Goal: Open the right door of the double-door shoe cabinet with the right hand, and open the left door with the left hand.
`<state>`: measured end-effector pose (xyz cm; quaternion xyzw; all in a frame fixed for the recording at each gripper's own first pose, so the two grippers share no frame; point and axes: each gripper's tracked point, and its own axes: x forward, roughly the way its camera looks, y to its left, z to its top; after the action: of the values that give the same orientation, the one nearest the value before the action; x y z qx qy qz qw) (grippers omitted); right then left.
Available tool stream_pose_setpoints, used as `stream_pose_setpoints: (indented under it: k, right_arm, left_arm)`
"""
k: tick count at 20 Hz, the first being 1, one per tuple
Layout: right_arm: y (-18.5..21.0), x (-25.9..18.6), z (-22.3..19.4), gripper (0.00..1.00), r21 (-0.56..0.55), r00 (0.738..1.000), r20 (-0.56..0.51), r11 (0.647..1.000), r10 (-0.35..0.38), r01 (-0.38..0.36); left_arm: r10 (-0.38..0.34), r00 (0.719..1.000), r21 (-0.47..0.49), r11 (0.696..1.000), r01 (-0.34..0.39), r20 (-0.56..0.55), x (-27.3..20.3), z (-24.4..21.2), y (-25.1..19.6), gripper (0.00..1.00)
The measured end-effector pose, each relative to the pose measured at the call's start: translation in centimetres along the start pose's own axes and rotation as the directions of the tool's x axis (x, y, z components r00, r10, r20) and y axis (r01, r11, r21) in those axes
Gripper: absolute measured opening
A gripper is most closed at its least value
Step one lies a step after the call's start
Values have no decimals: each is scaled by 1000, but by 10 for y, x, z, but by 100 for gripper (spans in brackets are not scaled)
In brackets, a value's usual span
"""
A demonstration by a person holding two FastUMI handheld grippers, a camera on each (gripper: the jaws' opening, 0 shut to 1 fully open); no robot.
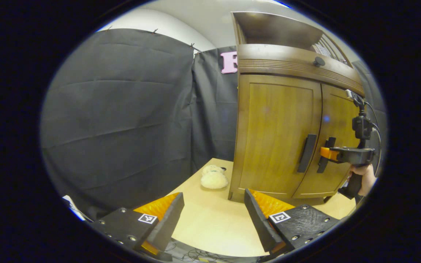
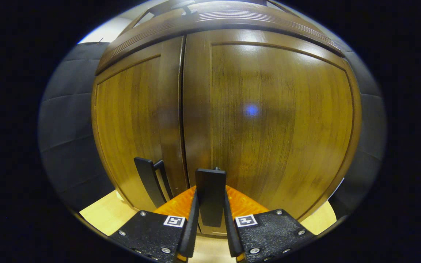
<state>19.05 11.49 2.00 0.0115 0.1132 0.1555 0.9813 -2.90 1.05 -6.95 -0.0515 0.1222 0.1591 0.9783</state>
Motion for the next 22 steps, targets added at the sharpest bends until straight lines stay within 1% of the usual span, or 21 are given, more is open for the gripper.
stream_pose_setpoints:
  k: [2,4,8,10,12,16,22]
  right_arm:
    - [3,-3,5,33,30,1000,-17,1000,8,-7]
    - [-3,-4,10,31,27,1000,-27,1000,15,-14]
    - [7,-18,25,31,18,999,-37,999,27,-26]
    - [7,-27,32,31,20,999,-41,999,34,-33]
    - [5,-39,38,30,18,998,-42,999,38,-37]
    - [-4,-73,33,31,26,999,-37,999,33,-32]
    - [-9,-107,31,30,31,999,-35,999,17,-16]
  left_arm:
    - [-8,1000,-6,1000,8,2,-5,-2,3,100]
    - [-14,1000,-4,1000,14,3,-12,-7,5,100]
    - [-29,1000,-1,1000,29,-6,-20,-15,4,100]
    - [-41,999,2,999,41,-10,-21,-17,5,100]
    - [-53,999,10,999,53,-9,-23,-17,5,100]
    - [-83,997,18,996,83,-9,-25,-18,4,100]
    - [-140,990,37,989,140,-5,-24,-16,-1,100]
